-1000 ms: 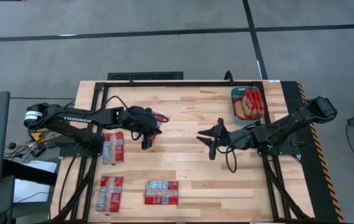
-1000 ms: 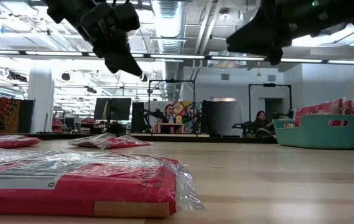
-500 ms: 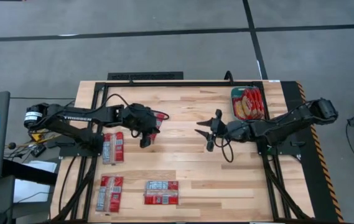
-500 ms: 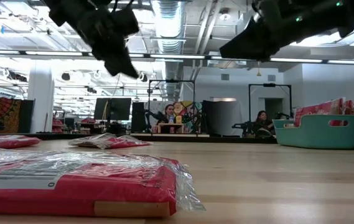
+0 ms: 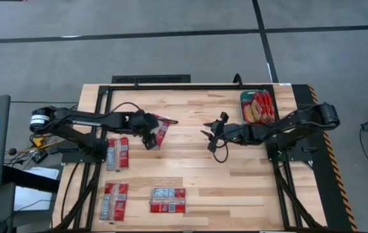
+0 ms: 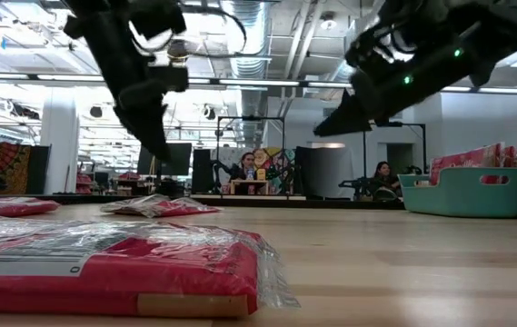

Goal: Sort popcorn bags into baskets
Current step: Put the popcorn bag into the green bin

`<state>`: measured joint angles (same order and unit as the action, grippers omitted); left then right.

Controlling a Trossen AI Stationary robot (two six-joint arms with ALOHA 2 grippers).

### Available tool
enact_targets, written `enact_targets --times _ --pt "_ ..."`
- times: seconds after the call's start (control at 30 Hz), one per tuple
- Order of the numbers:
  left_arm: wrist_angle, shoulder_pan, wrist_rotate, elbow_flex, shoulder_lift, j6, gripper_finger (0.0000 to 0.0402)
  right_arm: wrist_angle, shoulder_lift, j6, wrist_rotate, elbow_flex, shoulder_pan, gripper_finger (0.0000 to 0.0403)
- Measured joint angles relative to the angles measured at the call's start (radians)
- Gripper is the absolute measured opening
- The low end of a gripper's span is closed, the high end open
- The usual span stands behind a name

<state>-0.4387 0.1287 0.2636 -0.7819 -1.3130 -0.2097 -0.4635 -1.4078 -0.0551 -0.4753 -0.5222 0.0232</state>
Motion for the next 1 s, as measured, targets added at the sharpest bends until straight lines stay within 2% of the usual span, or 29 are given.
enact_targets --times 0.1,0.23,0.43,0.6,0.67,0.77,0.97,1.0 --pt "-0.015 -0.006 -0.035 0.002 -0.071 0.101 0.0249 -0.01 -0.016 -0.02 0.002 -0.001 -0.009 0.0174" --pt "-0.021 -0.026 -0.071 0.002 -0.187 0.253 0.0282 -0.016 -0.006 -0.049 0.003 -0.001 0.009 0.0171" --pt "-0.028 -0.047 -0.043 -0.008 -0.308 0.412 0.0288 -0.038 0.015 -0.108 0.004 0.0 0.052 0.0175" --pt "-0.016 -0.02 -0.061 -0.01 -0.32 0.477 0.0281 -0.046 0.02 -0.157 0.004 -0.001 0.083 0.0177" --pt "-0.003 0.0 -0.073 -0.008 -0.32 0.478 0.0263 -0.051 0.02 -0.181 0.004 -0.001 0.09 0.0174" --pt "0.022 0.03 -0.097 -0.004 -0.32 0.486 0.021 -0.063 0.02 -0.216 0.004 -0.001 0.1 0.0168" --pt "0.071 0.059 -0.072 0.002 -0.327 0.467 0.0038 -0.076 0.02 -0.26 0.004 -0.001 0.133 0.0152" --pt "0.072 0.06 -0.076 0.003 -0.319 0.455 0.002 -0.081 0.02 -0.262 0.004 -0.001 0.141 0.0149"
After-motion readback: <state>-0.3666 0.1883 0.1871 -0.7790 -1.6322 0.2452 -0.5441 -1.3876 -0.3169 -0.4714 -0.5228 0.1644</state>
